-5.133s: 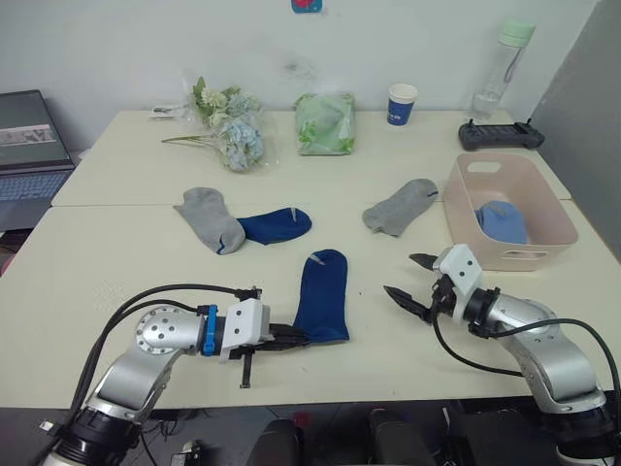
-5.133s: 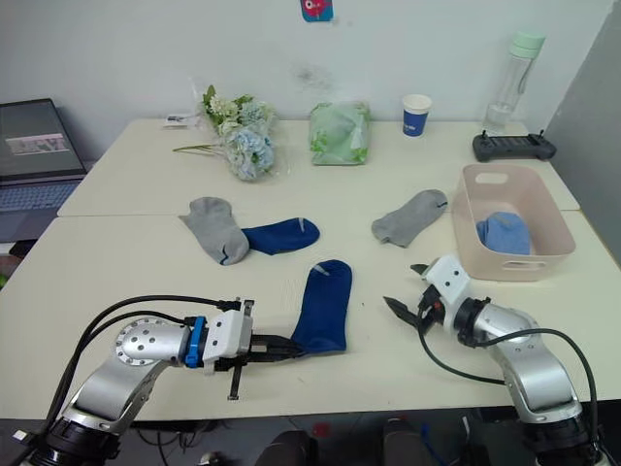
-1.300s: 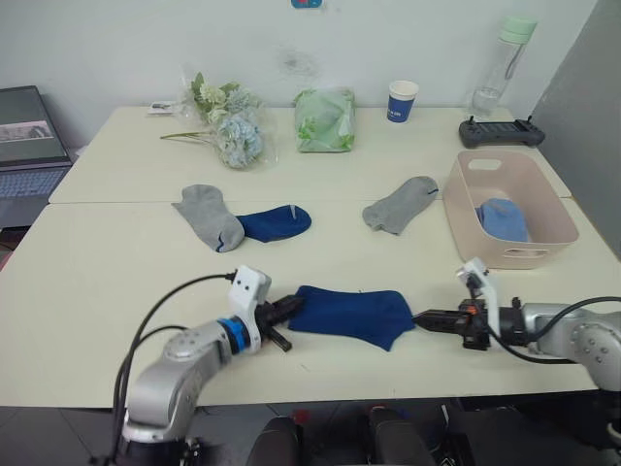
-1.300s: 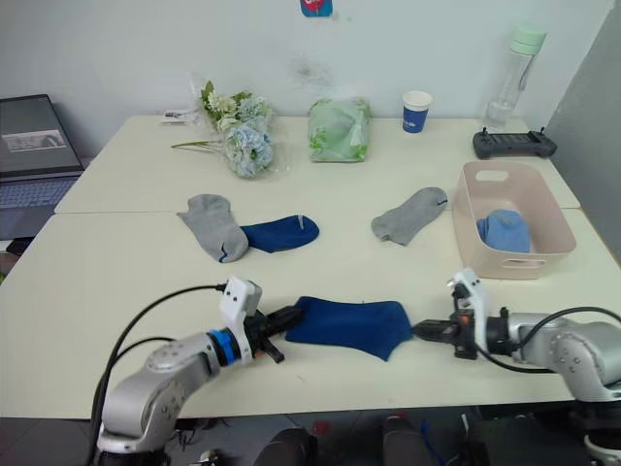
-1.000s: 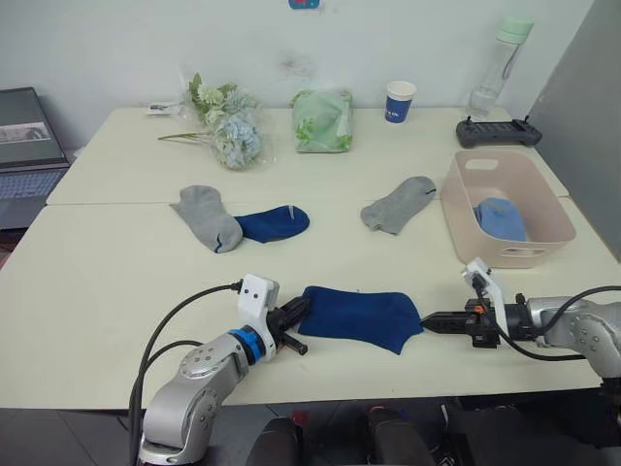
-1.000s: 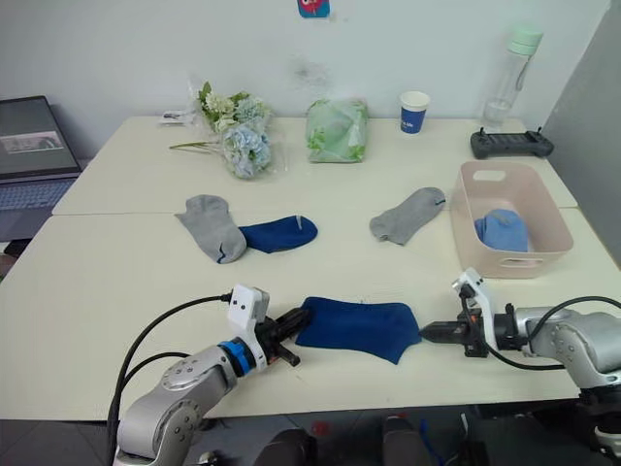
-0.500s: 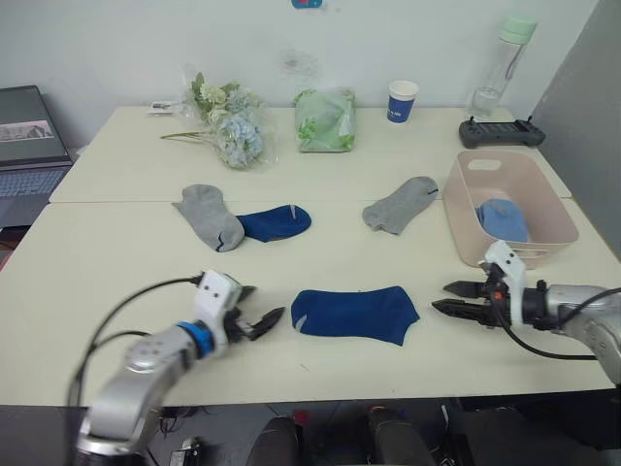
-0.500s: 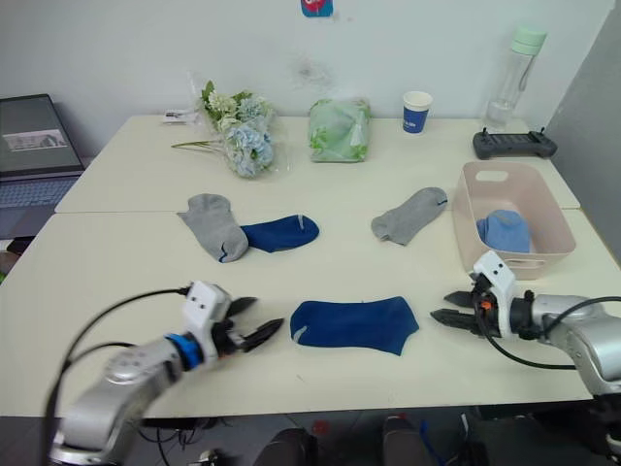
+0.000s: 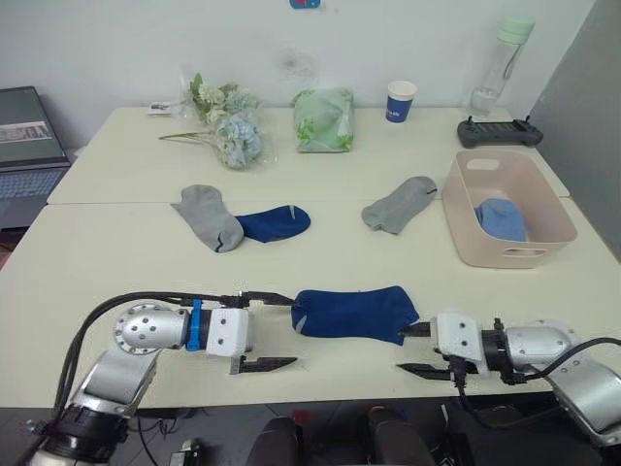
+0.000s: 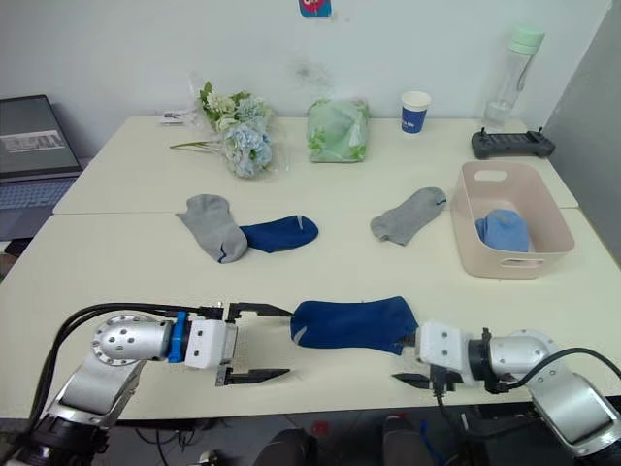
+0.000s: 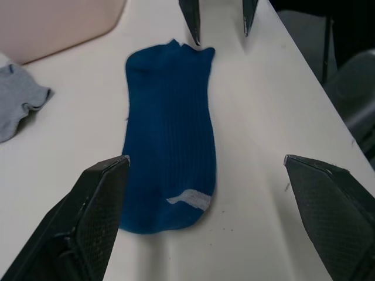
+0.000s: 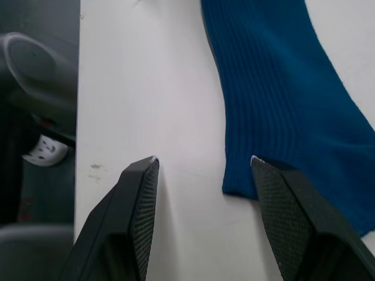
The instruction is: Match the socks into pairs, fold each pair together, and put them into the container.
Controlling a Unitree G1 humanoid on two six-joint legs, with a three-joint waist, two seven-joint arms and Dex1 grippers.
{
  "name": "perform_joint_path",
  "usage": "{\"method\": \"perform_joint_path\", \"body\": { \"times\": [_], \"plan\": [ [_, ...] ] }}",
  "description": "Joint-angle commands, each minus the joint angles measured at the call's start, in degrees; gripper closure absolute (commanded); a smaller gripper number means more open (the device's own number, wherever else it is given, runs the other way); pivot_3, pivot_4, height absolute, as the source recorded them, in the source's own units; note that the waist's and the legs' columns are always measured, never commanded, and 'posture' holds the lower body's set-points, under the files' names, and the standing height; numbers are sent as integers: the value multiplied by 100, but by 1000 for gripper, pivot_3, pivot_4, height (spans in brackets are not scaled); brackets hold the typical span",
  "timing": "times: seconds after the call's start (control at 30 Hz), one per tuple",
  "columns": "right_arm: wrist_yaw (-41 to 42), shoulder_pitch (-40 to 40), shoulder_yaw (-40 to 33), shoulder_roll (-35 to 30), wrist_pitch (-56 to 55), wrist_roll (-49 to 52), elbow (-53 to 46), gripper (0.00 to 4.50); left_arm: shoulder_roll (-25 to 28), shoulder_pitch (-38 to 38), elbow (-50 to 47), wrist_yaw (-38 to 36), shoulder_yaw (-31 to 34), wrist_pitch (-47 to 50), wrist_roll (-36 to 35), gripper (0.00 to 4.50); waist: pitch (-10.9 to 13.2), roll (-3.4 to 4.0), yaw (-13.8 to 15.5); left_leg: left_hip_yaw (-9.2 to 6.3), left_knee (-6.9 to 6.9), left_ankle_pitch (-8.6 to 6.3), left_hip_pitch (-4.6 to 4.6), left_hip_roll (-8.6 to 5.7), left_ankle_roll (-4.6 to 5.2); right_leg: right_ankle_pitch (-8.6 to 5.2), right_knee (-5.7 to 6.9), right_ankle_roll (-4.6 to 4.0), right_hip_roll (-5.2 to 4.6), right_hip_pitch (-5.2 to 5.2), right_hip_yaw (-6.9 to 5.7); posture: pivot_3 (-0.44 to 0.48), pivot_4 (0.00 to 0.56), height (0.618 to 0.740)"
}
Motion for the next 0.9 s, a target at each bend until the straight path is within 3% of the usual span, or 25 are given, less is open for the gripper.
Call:
{"method": "perform_joint_path", "body": {
  "times": [0.03, 0.2, 0.3, 0.37, 0.47, 0.67, 0.7, 0.9],
  "plan": [
    [-232, -102, -16, 121, -431, -359, 191, 1825, -29, 119, 448, 236, -222, -885, 474, 105, -3, -4, -15, 1, -1, 0, 2, 2, 1, 0, -1, 0, 0, 0, 1, 0, 150, 740],
    [-219, -221, -58, 170, -410, -436, 455, 1825, -58, 122, 1007, 551, -483, -1320, 913, 105, -13, -2, -25, -3, -3, 0, 12, 8, 1, 1, 5, -1, 1, 5, 1, 0, 150, 740],
    [-177, -387, -122, 169, -203, -352, 565, 1825, -62, 4, 1319, 693, -583, -1477, 1026, 701, -14, 2, -12, -3, -4, -1, 54, 4, 3, 0, -2, -1, 1, 56, 0, 0, 150, 740],
    [-107, -471, -101, 145, -153, -330, 635, 1825, -69, -46, 1381, 729, -648, -1518, 989, 1354, -14, 2, 5, -9, -9, -5, 95, 4, 10, -1, -20, 0, 2, 104, -6, 0, 150, 740],
    [-79, -567, -98, 177, -24, -274, 707, 2408, -87, -118, 1441, 786, -759, -1542, 996, 2289, -15, 3, 26, -9, -8, -5, 96, 1, 10, -1, -20, 0, 2, 106, -6, 0, 150, 740],
    [2, -536, -162, 147, 101, -169, 556, 4472, -169, -79, 1250, 846, -807, -953, 681, 4220, -22, 16, 38, -12, -8, -5, 96, 2, 10, -1, -17, 0, 2, 104, -6, 0, 150, 740],
    [1, -527, -184, 142, 103, -156, 539, 4500, -191, -43, 1164, 817, -809, -786, 540, 4481, -27, 25, 37, -10, -8, -5, 96, 1, 10, -1, -17, 1, 1, 105, -6, 0, 150, 740],
    [83, -653, -371, 164, 208, 82, 417, 4500, -251, 94, 567, 655, -697, 246, -180, 4481, -27, 28, 31, -6, -8, -10, 89, 2, 18, -5, -16, 7, 1, 95, -3, 0, 150, 740]
  ]
}}
